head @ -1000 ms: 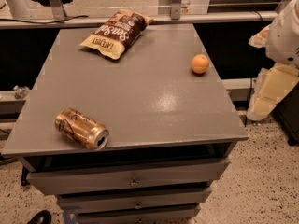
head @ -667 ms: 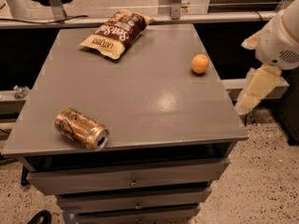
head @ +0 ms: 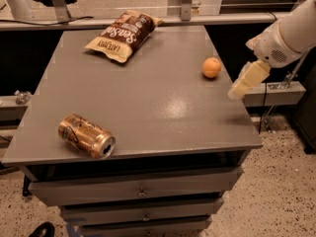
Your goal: Move orange near orange can
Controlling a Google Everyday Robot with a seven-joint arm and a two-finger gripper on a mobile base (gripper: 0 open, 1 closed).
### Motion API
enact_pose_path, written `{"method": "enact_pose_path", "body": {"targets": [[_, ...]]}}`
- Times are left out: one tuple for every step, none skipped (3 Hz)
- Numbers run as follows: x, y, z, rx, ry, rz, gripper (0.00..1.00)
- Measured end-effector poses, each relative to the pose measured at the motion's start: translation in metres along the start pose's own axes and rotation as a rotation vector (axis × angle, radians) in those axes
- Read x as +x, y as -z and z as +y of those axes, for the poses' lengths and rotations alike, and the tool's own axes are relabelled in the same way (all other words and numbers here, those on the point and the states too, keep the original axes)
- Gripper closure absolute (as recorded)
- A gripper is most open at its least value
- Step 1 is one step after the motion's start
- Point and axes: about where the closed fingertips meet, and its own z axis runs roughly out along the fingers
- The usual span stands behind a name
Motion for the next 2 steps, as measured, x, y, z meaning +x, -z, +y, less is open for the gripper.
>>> {"method": "enact_pose_path", "body": {"targets": [[-0.01, -0.028, -0.025, -0.009, -0.072, -0.116, 0.0], [-0.02, -0.052, -0.04, -0.028, -0.136, -0.228, 0.0]]}}
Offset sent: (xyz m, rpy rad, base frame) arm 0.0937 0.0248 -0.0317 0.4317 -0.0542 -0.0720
